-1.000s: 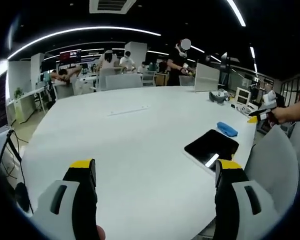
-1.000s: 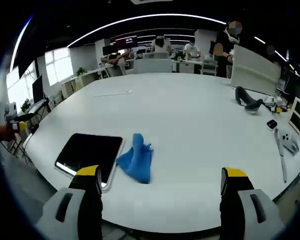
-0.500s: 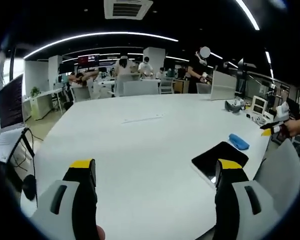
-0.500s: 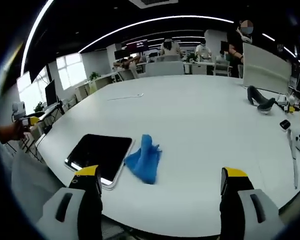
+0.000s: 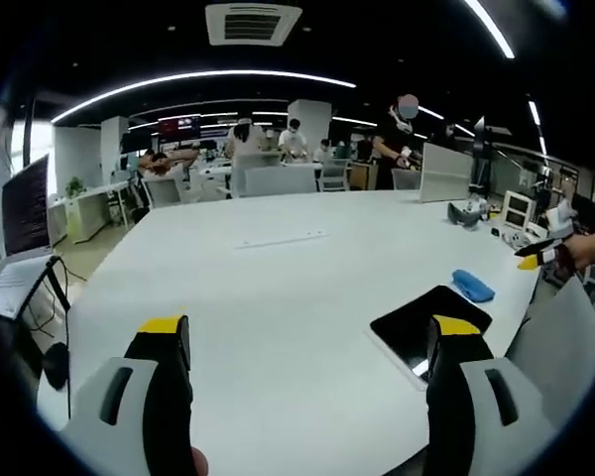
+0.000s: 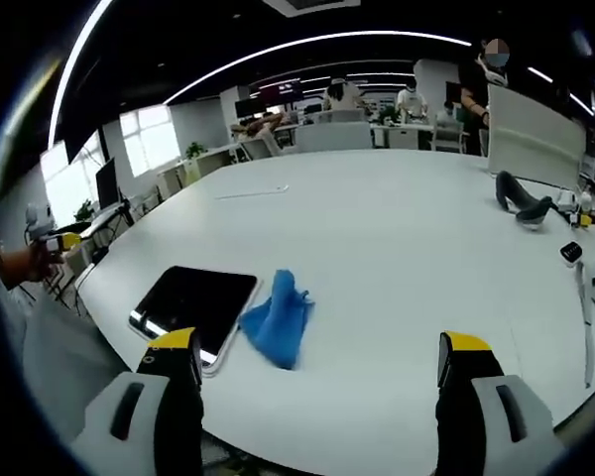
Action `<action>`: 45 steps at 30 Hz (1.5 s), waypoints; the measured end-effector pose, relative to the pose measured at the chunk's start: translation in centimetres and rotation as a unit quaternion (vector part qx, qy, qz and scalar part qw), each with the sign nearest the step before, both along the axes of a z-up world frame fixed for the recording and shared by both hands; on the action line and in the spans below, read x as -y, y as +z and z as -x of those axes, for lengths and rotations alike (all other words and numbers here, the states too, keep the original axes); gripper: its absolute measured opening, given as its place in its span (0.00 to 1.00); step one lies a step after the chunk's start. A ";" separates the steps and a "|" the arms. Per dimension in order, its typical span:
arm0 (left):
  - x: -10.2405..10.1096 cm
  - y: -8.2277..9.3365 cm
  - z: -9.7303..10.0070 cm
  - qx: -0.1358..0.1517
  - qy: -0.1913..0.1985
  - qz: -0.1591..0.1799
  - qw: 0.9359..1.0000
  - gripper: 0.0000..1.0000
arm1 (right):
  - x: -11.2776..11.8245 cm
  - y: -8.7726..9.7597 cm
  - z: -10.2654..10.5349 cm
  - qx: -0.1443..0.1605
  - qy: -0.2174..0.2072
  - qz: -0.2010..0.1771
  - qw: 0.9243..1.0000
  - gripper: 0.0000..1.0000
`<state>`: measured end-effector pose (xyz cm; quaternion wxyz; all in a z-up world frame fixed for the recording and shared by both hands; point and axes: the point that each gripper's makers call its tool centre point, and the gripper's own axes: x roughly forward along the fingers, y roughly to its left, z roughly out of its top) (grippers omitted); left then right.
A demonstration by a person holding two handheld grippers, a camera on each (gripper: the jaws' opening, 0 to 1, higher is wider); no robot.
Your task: Wipe the mirror surface with the cleaning cloth until all visible marks leave the cleaned area.
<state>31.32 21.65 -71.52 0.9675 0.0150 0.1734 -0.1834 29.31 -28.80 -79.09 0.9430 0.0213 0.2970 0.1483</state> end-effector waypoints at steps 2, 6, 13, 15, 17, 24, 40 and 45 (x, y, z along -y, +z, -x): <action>0.1 -0.1 0.1 -0.003 -0.001 -0.003 1.000 0.99 | 0.0 -0.1 0.0 0.001 0.004 0.002 1.000 0.98; 0.1 0.1 0.1 0.000 -0.003 -0.003 1.000 0.99 | 0.3 -0.6 0.0 -0.002 0.002 0.000 1.000 0.98; 0.1 -0.2 0.2 -0.003 0.000 -0.003 1.000 0.99 | 0.2 -0.6 0.0 -0.005 0.006 0.002 1.000 0.98; 0.0 -0.3 0.2 -0.005 0.001 -0.003 1.000 0.99 | 0.5 -0.8 -0.2 -0.007 0.001 0.002 1.000 0.98; -0.2 -0.3 0.3 -0.006 0.001 -0.006 1.000 0.99 | 0.6 -0.8 -0.3 -0.007 0.000 0.002 1.000 0.98; -1.0 -0.6 0.3 -0.012 0.008 -0.009 1.000 0.99 | 0.2 -1.3 -0.7 -0.014 0.011 0.007 1.000 0.98; -0.5 -2.5 1.4 -0.036 -0.014 -0.013 0.999 0.99 | 0.1 -2.5 -0.5 -0.018 0.028 0.026 0.999 0.98; -0.7 -4.8 2.4 -0.054 -0.022 -0.007 0.998 0.99 | -0.3 -3.5 -0.2 -0.018 0.029 0.033 0.999 0.98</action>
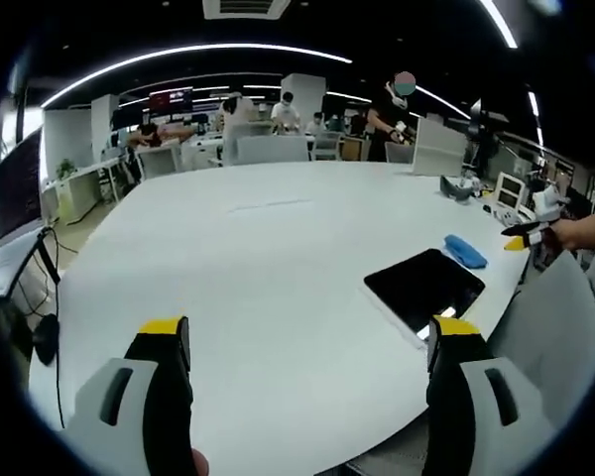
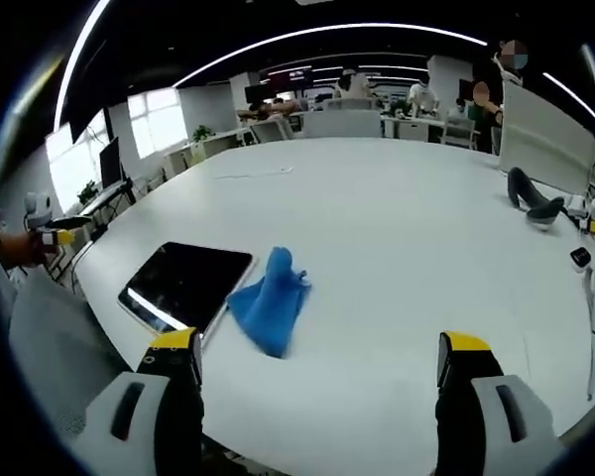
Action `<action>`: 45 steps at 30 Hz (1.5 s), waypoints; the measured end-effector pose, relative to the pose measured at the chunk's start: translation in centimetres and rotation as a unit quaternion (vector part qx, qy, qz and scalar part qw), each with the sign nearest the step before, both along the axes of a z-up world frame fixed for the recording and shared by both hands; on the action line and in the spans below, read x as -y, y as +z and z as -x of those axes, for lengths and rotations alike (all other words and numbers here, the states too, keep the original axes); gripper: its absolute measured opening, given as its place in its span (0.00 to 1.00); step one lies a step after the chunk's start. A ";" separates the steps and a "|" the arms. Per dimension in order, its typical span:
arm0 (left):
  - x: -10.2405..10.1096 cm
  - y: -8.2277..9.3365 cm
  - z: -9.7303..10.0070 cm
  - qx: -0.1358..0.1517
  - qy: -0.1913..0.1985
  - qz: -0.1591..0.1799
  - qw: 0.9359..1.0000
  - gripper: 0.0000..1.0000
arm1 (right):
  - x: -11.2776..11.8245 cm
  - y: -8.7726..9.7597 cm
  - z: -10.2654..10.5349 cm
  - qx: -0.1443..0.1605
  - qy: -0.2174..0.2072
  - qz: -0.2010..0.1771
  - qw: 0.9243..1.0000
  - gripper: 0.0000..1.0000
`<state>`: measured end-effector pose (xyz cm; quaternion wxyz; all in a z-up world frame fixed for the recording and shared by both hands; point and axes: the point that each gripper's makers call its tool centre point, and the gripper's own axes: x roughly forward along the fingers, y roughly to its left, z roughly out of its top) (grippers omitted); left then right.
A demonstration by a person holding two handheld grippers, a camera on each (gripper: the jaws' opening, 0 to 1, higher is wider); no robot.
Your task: Wipe the mirror surface with the cleaning cloth until all visible marks leave the cleaned area.
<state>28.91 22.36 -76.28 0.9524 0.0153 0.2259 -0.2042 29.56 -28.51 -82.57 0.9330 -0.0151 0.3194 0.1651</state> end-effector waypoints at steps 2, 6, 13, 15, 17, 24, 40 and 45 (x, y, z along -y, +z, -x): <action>0.1 -0.4 0.1 0.000 0.000 0.001 1.000 0.99 | -0.1 -0.4 0.2 -0.001 -0.006 -0.002 1.000 0.98; 0.5 -0.5 0.2 0.004 -0.007 0.004 1.000 0.98 | -0.5 -0.5 0.6 0.008 -0.004 -0.005 1.000 0.97; 0.8 0.2 -0.2 0.008 -0.009 0.012 1.000 0.99 | -0.9 -0.1 0.4 0.013 0.003 -0.011 1.000 0.97; 0.8 0.6 -0.3 0.011 -0.009 0.013 1.000 0.99 | -0.9 0.4 0.1 0.016 0.002 -0.014 1.000 0.97; 0.6 1.0 -0.4 0.013 -0.008 0.011 1.000 0.99 | -1.0 0.7 0.0 0.018 0.003 -0.015 1.000 0.97; 0.6 1.7 -0.5 0.017 -0.003 0.011 1.000 0.99 | -1.1 1.2 0.0 0.019 0.010 -0.016 1.000 0.98; 0.2 1.9 -1.1 0.014 -0.007 0.007 1.000 0.99 | -1.0 1.3 -0.3 0.017 0.013 -0.013 1.000 0.98; 0.1 1.9 -1.3 0.013 -0.006 0.007 1.000 0.99 | -0.7 1.3 -0.2 0.013 0.016 -0.012 1.000 0.98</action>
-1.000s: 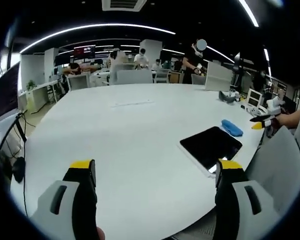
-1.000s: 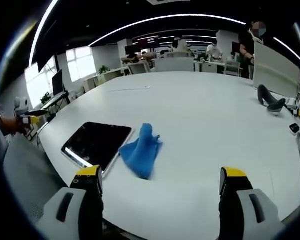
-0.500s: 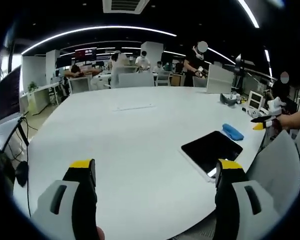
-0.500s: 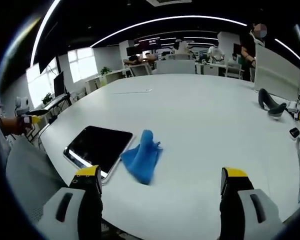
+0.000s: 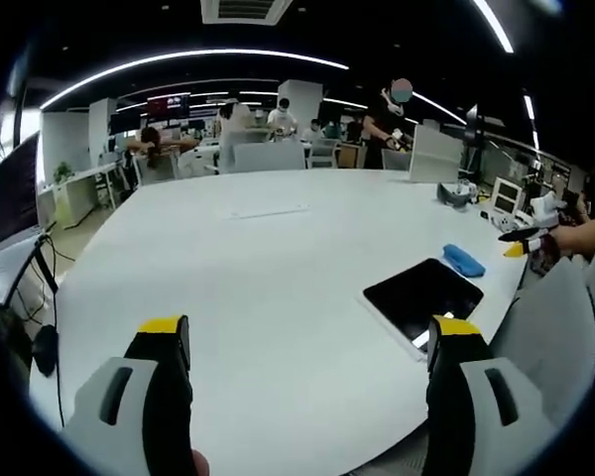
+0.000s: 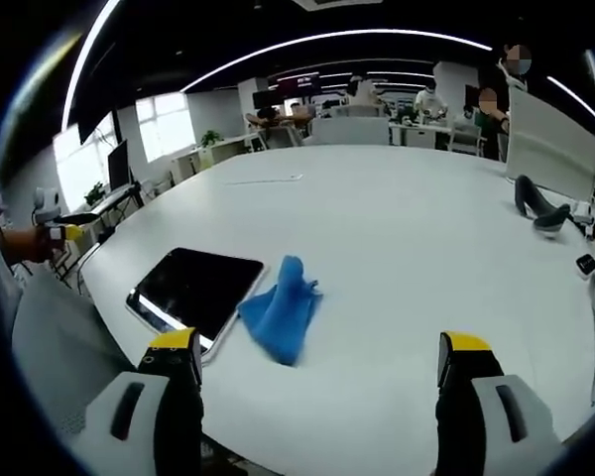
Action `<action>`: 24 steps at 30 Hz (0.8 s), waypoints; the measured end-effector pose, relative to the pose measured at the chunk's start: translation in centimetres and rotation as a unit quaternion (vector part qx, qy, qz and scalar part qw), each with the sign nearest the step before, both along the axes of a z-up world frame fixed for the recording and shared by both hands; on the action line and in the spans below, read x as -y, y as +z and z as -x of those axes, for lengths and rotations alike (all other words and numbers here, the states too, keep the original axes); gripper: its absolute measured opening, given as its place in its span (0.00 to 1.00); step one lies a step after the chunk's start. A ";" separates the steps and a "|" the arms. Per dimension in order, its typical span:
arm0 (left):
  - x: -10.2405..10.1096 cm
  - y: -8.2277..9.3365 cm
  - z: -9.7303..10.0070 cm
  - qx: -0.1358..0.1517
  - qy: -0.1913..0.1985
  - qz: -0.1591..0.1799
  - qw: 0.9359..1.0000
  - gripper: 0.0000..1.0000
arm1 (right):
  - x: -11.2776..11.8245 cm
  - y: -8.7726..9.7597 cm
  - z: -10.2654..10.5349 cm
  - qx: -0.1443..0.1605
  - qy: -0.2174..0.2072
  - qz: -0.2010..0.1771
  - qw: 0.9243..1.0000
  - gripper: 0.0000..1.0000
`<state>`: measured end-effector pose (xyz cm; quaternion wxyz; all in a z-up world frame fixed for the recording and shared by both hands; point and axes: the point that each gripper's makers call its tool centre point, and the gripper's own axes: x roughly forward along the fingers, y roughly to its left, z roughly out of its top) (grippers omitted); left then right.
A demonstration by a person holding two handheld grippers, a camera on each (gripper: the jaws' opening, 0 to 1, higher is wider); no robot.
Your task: Wipe the mirror surface with the cleaning cloth until all visible marks leave the cleaned area.
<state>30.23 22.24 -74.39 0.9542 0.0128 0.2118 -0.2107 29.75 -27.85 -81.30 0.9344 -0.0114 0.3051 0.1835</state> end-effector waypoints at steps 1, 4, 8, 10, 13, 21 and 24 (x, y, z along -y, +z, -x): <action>-0.1 0.0 -0.1 0.000 0.001 0.001 1.000 0.99 | 0.1 0.1 0.0 -0.001 0.002 0.002 1.000 0.98; -0.1 0.1 -0.1 0.000 0.002 0.000 1.000 0.99 | 0.3 0.0 0.1 -0.003 0.005 0.006 1.000 0.98; -0.2 0.0 -0.1 -0.001 0.003 -0.001 1.000 0.99 | 0.4 0.0 -0.1 -0.004 0.009 0.008 1.000 0.98; -0.3 0.1 -0.2 0.001 0.003 -0.001 1.000 0.99 | 0.4 -0.1 -0.2 -0.004 0.010 0.008 1.000 0.98; -0.4 0.0 -0.2 -0.001 0.003 -0.002 1.000 0.99 | 0.3 -0.2 -0.3 -0.006 0.013 0.009 1.000 0.98; -0.4 0.4 -0.3 -0.001 -0.002 -0.006 1.000 0.98 | -0.1 -0.1 -0.4 -0.005 0.017 0.002 1.000 0.98; -0.3 0.4 -0.2 -0.003 -0.007 -0.003 1.000 0.98 | 0.0 -0.1 -0.3 -0.008 0.015 0.002 1.000 0.98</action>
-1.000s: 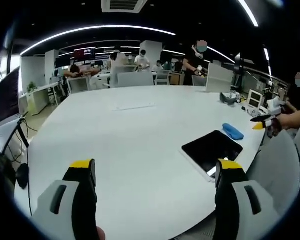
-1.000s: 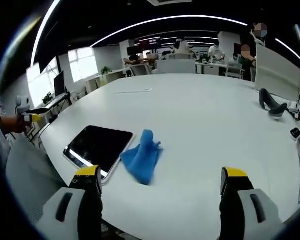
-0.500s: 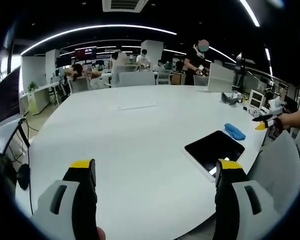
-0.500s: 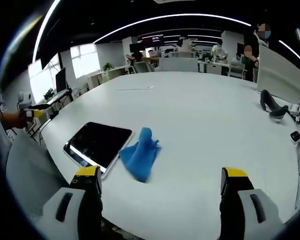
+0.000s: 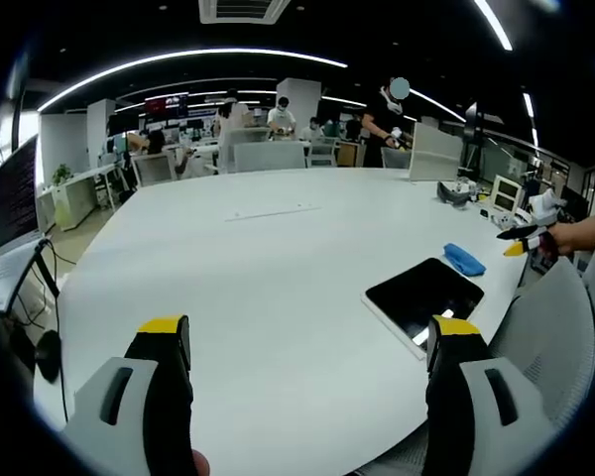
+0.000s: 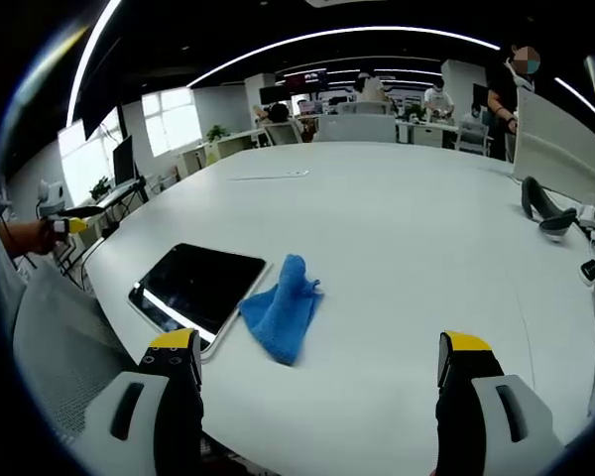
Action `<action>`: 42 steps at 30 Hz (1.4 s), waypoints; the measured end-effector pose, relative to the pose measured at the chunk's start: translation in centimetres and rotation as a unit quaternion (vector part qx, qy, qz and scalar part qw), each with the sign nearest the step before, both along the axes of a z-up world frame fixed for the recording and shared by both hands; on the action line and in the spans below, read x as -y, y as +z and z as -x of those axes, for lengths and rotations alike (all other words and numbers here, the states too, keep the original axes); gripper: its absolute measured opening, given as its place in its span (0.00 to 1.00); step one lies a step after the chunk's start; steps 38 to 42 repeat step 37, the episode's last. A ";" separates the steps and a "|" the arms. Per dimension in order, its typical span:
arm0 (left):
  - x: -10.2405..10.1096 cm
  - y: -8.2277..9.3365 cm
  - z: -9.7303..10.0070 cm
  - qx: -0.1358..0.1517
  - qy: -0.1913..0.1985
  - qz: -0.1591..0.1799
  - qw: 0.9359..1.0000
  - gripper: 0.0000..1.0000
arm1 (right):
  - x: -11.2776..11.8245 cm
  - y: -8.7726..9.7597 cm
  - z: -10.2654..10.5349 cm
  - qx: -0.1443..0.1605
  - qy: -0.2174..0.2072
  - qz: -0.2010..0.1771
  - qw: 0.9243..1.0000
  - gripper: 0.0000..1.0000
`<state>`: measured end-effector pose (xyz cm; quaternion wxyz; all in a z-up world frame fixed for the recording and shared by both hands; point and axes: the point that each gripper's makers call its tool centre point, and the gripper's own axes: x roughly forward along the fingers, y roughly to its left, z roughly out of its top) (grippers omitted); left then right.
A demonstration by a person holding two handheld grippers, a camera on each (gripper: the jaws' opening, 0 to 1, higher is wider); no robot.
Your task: Wipe the mirror surface with the cleaning cloth until all visible marks leave the cleaned area.
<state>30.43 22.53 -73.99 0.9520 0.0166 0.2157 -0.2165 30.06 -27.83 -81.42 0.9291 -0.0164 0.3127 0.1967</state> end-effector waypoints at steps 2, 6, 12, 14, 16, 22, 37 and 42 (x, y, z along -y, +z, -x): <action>0.0 0.1 0.0 0.000 -0.001 -0.002 1.000 0.98 | -0.1 0.1 0.1 0.001 0.001 0.001 1.000 0.98; 0.0 0.2 -0.1 0.002 -0.001 -0.002 1.000 0.98 | 0.0 -0.1 0.2 0.000 -0.001 0.000 1.000 0.98; 0.2 0.6 0.0 0.007 0.000 0.001 1.000 0.98 | -0.3 -0.1 0.7 -0.002 -0.001 -0.003 1.000 0.98; 0.2 0.6 0.0 0.008 0.000 0.001 1.000 0.98 | -0.1 -0.2 0.7 -0.001 -0.002 -0.003 1.000 0.98; 0.2 0.6 0.0 0.008 0.001 0.001 1.000 0.98 | 0.0 -0.3 0.7 -0.001 -0.003 -0.003 1.000 0.98; 0.2 0.8 0.4 0.012 0.004 0.003 1.000 0.98 | -0.2 -0.1 0.8 0.002 -0.005 -0.007 1.000 0.98; 0.5 1.2 1.6 0.016 0.015 0.004 1.000 0.98 | -1.5 -0.4 1.0 -0.003 0.008 -0.018 1.000 0.98; 0.5 1.2 1.6 0.016 0.015 0.004 1.000 0.98 | -1.5 -0.4 1.0 -0.003 0.008 -0.018 1.000 0.98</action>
